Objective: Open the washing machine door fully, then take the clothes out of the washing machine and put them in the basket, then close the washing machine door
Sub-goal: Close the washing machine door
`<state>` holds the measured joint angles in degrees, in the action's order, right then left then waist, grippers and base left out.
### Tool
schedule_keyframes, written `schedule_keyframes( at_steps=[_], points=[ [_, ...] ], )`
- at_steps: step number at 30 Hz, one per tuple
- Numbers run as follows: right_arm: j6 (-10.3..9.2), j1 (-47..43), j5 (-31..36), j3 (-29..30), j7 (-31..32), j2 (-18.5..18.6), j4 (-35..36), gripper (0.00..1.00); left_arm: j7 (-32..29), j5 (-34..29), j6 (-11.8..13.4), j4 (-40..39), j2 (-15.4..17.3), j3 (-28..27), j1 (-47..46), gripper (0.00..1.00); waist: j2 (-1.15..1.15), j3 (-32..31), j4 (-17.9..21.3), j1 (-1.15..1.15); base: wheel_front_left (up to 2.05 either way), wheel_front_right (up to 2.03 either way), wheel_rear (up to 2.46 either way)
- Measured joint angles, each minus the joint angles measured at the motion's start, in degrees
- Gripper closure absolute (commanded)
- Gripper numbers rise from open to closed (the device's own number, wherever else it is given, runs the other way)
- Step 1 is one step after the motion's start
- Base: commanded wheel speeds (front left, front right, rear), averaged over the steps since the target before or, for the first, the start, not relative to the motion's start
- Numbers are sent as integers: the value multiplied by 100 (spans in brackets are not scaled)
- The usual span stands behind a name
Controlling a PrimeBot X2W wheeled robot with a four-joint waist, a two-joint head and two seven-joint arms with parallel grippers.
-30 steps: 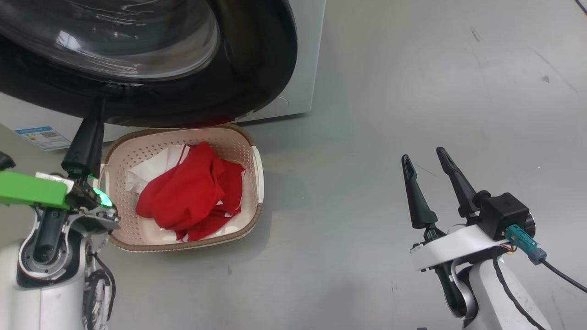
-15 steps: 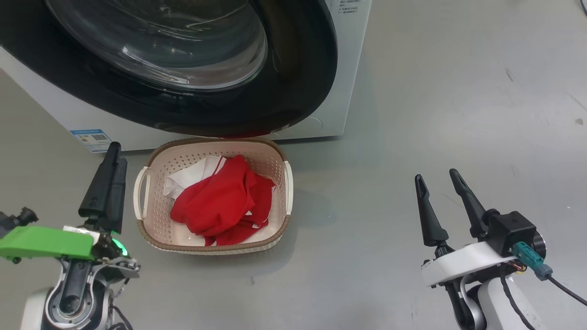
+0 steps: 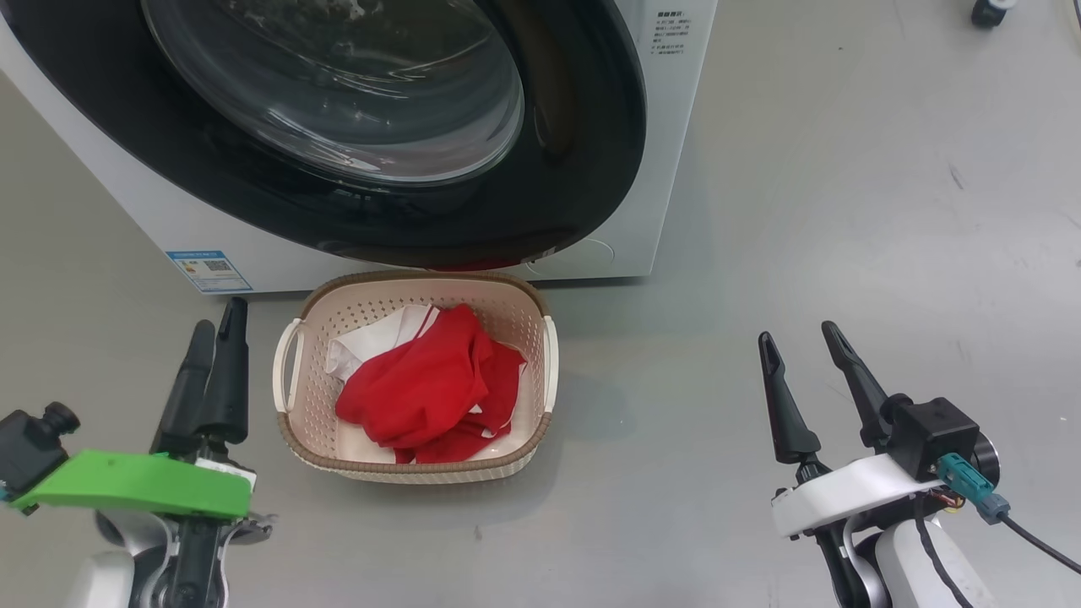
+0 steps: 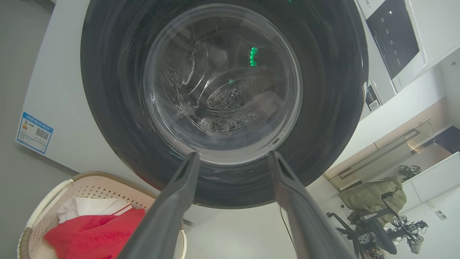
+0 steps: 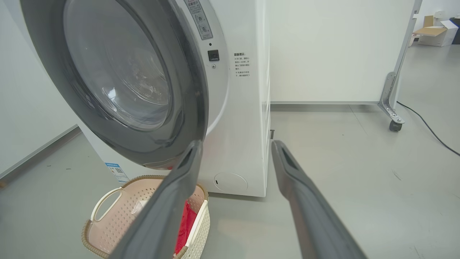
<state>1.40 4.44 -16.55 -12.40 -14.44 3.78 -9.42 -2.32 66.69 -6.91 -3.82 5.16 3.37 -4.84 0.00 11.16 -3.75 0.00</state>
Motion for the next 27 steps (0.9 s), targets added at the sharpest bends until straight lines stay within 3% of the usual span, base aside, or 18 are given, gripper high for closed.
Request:
schedule_keyframes(
  at_steps=[9, 11, 20, 27],
  points=[
    [-3, -156, 1, 74, 0, -4, -18, 0, 982, -2481, 10, 159, 647, 318, 38, 0, 0, -210, 8, 0, 0, 0, 0],
    [-4, -166, 21, 75, 0, -9, -13, 0, 1159, -3063, 202, 178, 714, 470, 68, 0, 0, -283, 9, 0, 0, 0, 0],
    [-54, -396, 108, 111, 0, -16, 13, 0, 1357, -4056, 802, 389, 794, 898, 387, 0, 0, -443, -8, 0, 0, 0, 0],
    [-107, -615, 166, 81, 0, -24, -29, 0, 1359, -4326, 1087, 547, 732, 1079, 622, 0, 0, -580, -41, 0, 0, 0, 0]
  ],
)
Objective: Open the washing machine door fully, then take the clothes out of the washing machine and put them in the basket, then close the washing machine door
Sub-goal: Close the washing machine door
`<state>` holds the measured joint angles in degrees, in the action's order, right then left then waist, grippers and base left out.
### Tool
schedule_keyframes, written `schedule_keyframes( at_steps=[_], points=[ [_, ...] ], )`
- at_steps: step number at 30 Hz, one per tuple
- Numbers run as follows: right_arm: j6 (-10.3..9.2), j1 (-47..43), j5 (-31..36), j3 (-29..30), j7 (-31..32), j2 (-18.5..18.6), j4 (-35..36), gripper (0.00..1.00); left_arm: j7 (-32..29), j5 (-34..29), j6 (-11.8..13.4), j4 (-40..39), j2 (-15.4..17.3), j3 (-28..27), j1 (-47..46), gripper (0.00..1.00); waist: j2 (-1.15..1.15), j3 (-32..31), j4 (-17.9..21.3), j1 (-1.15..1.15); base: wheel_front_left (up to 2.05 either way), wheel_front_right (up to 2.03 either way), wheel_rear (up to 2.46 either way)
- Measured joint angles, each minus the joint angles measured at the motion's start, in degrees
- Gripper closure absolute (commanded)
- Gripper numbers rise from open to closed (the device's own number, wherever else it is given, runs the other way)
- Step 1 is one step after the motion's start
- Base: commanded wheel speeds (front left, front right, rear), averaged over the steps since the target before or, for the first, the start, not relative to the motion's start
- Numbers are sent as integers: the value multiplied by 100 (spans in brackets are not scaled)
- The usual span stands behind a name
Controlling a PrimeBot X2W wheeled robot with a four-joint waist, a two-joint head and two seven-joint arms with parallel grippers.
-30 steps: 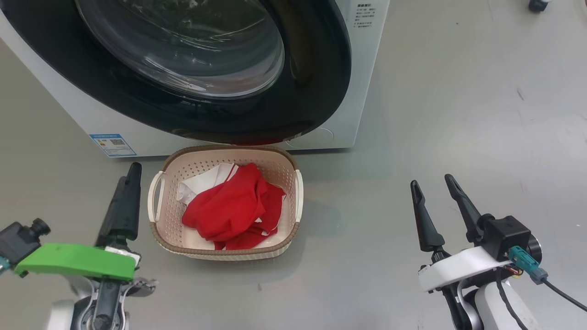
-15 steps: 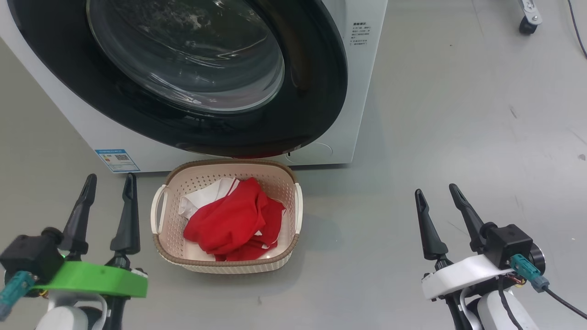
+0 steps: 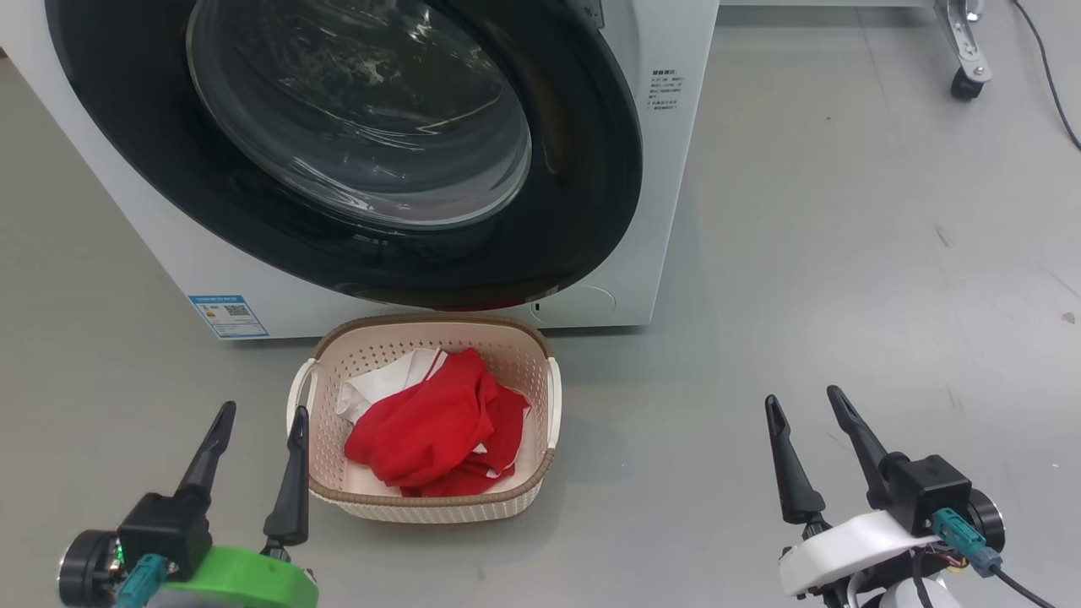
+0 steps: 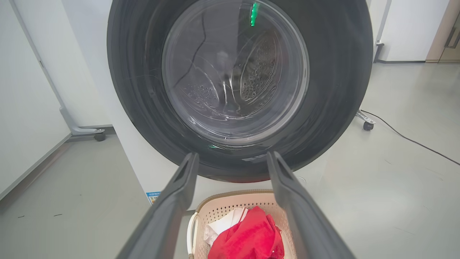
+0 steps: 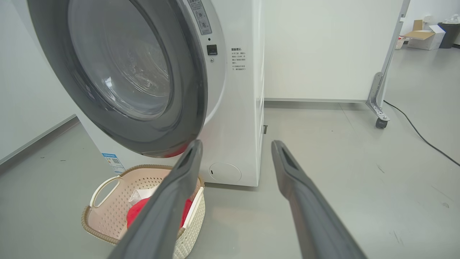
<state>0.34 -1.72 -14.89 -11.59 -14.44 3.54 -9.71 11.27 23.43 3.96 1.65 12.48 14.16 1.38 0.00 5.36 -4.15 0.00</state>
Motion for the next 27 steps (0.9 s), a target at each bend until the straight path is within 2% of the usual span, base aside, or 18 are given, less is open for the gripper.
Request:
schedule_keyframes(
  at_steps=[14, 22, 23, 24, 25, 26, 27],
  points=[
    [-101, -133, 51, 4, 0, -10, -27, 0, 25, -89, 132, 120, -249, 78, 127, 0, 0, -137, -14, 0, 0, 0, 0],
    [-105, -229, 52, 0, 0, -18, -22, 0, 49, -143, 174, 145, -260, 62, 146, 0, 0, -195, -16, 0, 0, 0, 0],
    [-105, -241, 52, -2, 0, -21, -22, 4, 49, -145, 178, 146, -261, 58, 154, 0, 0, -200, -17, 0, 0, 0, 0],
    [-105, -240, 52, -2, 0, -24, -21, 17, 49, -147, 179, 151, -261, 58, 160, 0, 0, -205, -19, 0, 0, 0, 0],
    [-105, -240, 52, -2, 0, -26, -20, 22, 49, -154, 180, 152, -261, 56, 165, 0, 0, -209, -21, 0, 0, 0, 0],
    [-105, -240, 52, -2, 0, -27, -19, 53, 49, -154, 180, 152, -265, 54, 168, 0, 0, -212, -23, 0, 0, 0, 0],
    [-105, -240, 52, -2, 0, -29, -18, 74, 51, -154, 180, 152, -268, 53, 173, 0, 0, -214, -25, 0, 0, 0, 0]
  ],
)
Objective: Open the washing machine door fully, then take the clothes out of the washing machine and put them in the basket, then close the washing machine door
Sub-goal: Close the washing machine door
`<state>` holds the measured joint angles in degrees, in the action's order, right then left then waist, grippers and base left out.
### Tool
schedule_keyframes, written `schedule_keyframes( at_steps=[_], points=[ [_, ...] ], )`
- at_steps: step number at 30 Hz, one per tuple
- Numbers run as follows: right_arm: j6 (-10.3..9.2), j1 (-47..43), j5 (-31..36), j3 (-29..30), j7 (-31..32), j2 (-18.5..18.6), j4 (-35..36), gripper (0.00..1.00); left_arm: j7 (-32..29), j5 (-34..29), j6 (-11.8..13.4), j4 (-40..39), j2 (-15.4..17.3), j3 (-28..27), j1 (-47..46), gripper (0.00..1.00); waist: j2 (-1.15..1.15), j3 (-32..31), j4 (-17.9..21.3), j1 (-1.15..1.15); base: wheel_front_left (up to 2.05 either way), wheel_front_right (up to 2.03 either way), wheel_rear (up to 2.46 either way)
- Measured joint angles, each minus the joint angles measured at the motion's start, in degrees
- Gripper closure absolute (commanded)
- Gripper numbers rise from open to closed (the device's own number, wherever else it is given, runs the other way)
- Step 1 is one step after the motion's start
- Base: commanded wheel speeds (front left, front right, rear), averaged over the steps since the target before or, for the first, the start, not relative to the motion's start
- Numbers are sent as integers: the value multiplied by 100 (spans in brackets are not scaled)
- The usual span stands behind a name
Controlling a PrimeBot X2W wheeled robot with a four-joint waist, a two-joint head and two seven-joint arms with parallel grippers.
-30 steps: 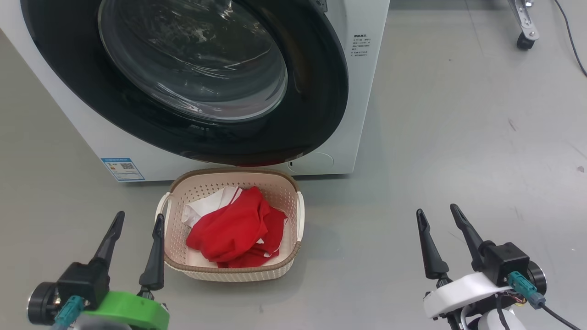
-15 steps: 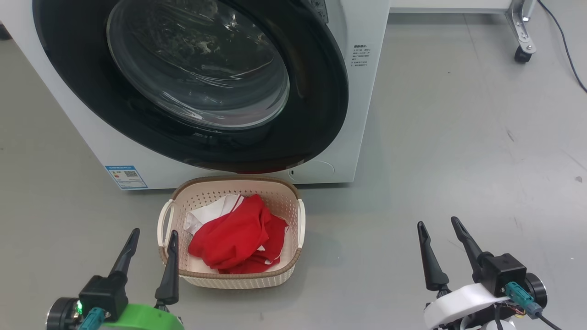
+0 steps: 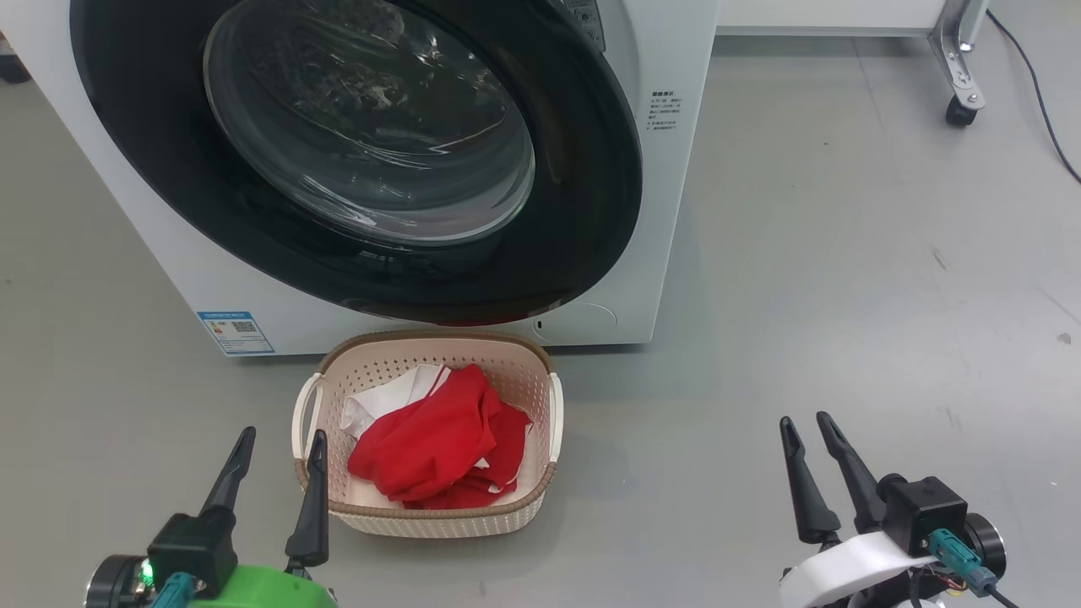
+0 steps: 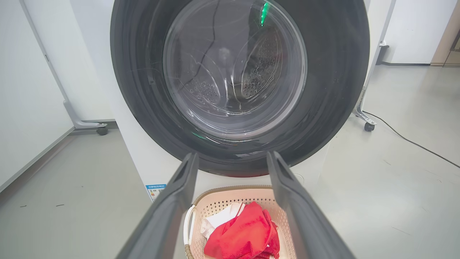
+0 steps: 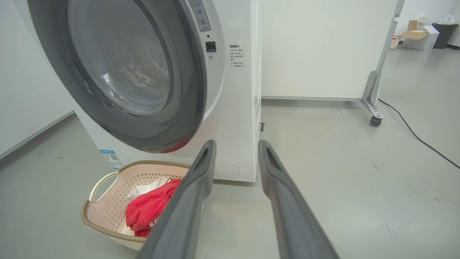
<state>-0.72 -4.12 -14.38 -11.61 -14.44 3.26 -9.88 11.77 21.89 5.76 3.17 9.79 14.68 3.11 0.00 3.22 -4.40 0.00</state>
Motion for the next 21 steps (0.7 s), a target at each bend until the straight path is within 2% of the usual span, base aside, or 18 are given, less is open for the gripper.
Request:
schedule_keyframes(
  at_steps=[2, 21],
  points=[
    [-1, 0, 0, 0, 0, -1, 3, 100, 20, -2, 0, -1, -11, -1, 12, 0, 0, -4, -4, 0, 0, 0, 0],
    [3, 2, 8, 7, 0, 10, 64, 100, 25, -104, 18, -36, -127, 42, 13, 0, 0, 83, -91, 0, 0, 0, 0]
  ],
)
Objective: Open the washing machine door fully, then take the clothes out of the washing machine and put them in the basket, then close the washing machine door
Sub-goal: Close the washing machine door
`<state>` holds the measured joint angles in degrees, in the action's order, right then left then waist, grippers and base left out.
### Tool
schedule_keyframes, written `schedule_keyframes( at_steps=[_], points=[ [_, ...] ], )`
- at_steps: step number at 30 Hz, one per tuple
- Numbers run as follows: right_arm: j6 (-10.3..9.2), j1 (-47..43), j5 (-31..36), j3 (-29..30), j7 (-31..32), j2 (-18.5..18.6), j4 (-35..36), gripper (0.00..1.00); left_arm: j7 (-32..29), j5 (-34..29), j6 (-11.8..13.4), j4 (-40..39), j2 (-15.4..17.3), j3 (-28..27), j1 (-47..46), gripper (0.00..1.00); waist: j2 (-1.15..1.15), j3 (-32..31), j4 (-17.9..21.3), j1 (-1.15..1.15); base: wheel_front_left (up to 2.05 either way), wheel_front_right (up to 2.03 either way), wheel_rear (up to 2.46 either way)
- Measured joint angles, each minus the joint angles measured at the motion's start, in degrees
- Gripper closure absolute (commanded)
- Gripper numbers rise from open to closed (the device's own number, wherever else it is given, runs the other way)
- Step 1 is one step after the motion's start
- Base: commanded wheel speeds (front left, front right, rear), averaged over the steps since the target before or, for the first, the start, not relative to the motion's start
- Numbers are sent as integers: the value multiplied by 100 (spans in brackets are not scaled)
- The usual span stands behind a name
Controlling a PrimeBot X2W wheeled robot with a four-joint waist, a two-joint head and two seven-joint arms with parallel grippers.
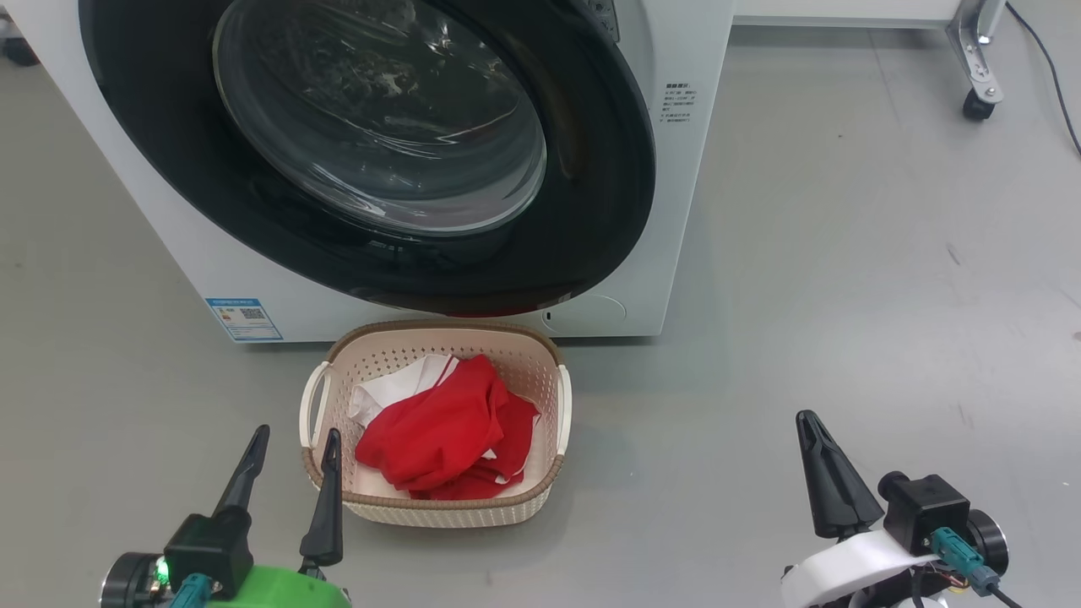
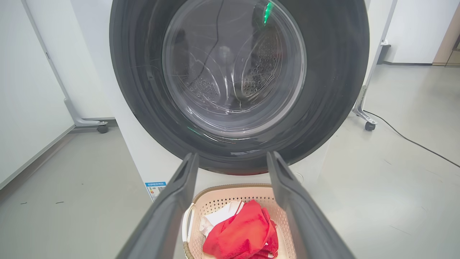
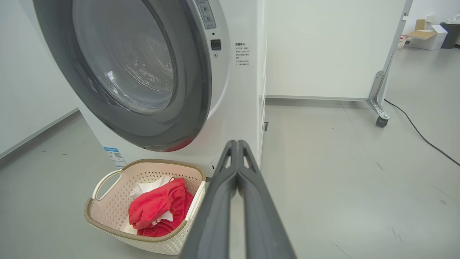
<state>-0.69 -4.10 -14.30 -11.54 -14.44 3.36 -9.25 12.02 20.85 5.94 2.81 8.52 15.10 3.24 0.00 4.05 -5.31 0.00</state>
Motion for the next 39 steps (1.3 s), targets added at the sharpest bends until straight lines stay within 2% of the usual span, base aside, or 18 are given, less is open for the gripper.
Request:
schedule_keyframes(
  at_steps=[7, 13, 23, 30, 39],
  points=[
    [64, 42, 49, -62, 0, 70, 3, 100, 15, -86, 1, -47, -37, 35, -25, 0, 0, 125, -85, 0, 0, 0, 0],
    [268, 372, 133, -204, 1, 198, 54, 100, 18, -113, 18, -148, -43, 43, -97, 0, 0, 291, -139, 0, 0, 0, 0],
    [530, 1485, 245, -299, 78, 408, 232, 100, 44, -131, 30, -336, -199, 182, -430, 0, 0, 769, -278, 0, 0, 0, 0],
    [662, 2515, 323, -380, 291, 606, 244, 100, 100, -178, 30, -392, -292, 287, -716, 0, 0, 1199, -521, 0, 0, 0, 0],
    [719, 3509, 261, -427, 570, 760, -3, 100, 125, -179, 12, -356, -410, 400, -962, 0, 0, 1575, -937, 0, 0, 0, 0]
  ],
)
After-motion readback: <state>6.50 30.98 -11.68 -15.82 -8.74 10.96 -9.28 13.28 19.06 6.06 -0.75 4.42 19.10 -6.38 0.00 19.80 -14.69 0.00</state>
